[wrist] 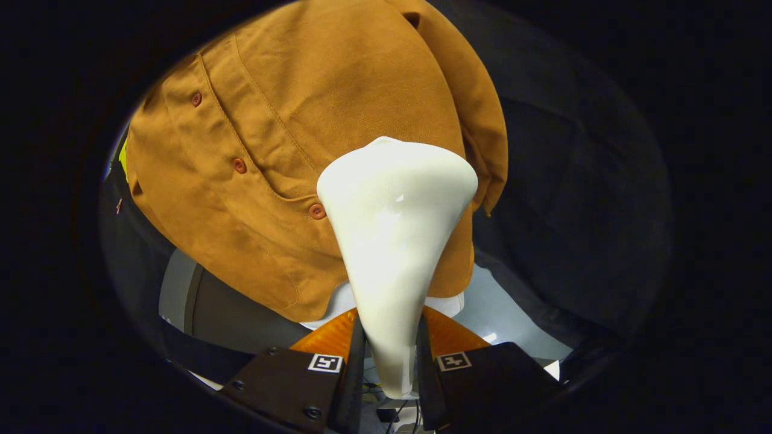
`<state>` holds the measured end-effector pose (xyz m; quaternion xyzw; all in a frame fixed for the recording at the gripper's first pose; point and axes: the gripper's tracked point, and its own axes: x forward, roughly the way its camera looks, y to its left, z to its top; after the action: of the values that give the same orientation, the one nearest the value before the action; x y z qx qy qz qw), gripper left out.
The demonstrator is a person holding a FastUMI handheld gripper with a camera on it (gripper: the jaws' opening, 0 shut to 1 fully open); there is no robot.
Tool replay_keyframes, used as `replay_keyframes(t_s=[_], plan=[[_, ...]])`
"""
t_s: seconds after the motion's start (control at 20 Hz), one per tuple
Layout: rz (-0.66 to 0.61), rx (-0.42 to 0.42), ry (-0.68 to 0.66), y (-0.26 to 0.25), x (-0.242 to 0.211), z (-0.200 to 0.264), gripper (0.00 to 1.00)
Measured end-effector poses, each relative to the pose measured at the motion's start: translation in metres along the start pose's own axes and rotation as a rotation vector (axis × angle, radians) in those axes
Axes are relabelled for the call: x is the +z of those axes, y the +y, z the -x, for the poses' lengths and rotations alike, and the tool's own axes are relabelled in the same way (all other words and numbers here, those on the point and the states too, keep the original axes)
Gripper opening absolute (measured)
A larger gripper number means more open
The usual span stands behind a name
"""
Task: Iron the clothes twice with a garment steamer, once on the left side and once on the right side.
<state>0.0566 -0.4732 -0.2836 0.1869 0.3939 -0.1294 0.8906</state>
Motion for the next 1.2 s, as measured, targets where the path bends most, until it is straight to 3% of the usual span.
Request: replay_keyframes(t_s=[0.35, 0.55, 0.7, 1.2], plan=[[0.094, -0.065, -0.254, 0.042, 0.043, 0.076, 0.42], [0.215, -0.044, -0.398, 0.108, 0.067, 0.124, 0.42], [0.225, -0.008, -0.494, 0.168, 0.076, 0.167, 0.42], [0.258, 0.101, -0.724, 0.343, 0.028, 0.269, 0.41]])
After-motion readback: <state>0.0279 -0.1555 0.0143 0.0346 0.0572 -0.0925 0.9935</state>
